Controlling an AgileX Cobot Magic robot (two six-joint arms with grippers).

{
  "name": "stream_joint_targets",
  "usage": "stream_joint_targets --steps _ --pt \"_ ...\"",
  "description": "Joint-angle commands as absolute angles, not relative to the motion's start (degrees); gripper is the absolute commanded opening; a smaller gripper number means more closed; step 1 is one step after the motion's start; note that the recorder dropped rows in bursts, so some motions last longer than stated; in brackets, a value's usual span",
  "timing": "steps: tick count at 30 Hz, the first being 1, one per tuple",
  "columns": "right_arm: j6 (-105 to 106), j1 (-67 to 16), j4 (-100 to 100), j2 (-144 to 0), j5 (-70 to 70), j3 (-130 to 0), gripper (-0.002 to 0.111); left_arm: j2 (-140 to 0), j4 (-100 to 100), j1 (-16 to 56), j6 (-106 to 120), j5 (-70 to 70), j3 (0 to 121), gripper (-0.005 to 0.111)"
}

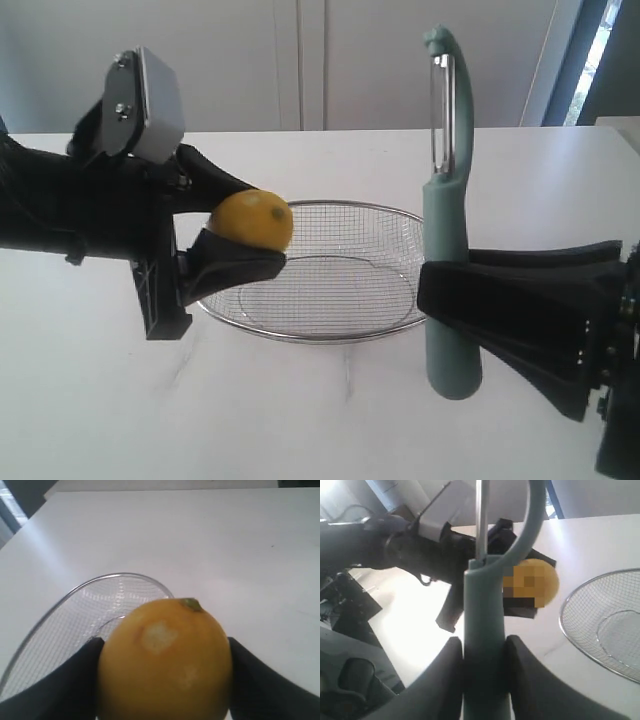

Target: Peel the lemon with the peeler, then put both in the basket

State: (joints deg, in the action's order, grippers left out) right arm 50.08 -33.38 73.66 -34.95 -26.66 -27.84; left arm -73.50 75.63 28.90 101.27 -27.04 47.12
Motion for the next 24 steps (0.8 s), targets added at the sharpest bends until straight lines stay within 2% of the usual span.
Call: stream_joint_targets --steps 1,7,8,12,15,16,18,20,24 --pt "50.6 -33.6 69.6 -34.6 -24.6 -28.0 0.000 -66.7 64.6 29.3 87.0 -22.1 47.4 0.000" --pt "42.7 -33.6 61.5 -35.7 -16.8 -28.0 0.000 -62.3 42.0 29.3 63.2 -26.8 50.1 0.000" --pt "38.9 -33.6 55.2 -37.2 -15.7 -28.2 0.000 -62.3 30.5 29.3 49.9 -32.1 53.3 0.000" --pt "27.9 -33.6 39.0 -41.3 -16.9 -31.2 0.000 -62.5 15.8 29.3 33.2 -40.1 58.6 0.000" --pt "1.7 -32.9 4.6 -49.3 -28.1 -41.5 0.000 -62.7 15.9 29.3 31.5 -41.6 59.1 0.000" --pt "-9.2 -32.9 -8.9 -53.6 -38.5 -47.5 0.000 -62.7 16.3 29.3 31.5 -41.6 59.1 0.000" --pt "-12.6 -32.9 -17.0 -59.8 -53.6 -55.6 0.000 -62.7 16.4 29.3 31.5 -41.7 59.1 0.000" --pt "-10.3 -32.9 -17.4 -64.6 -61.3 -62.1 0.000 -62.7 16.5 29.3 31.5 -41.7 59.1 0.000" --pt "-5.5 -32.9 -16.6 -72.7 -62.8 -68.2 0.000 -62.7 16.5 29.3 31.5 -40.1 59.0 0.000"
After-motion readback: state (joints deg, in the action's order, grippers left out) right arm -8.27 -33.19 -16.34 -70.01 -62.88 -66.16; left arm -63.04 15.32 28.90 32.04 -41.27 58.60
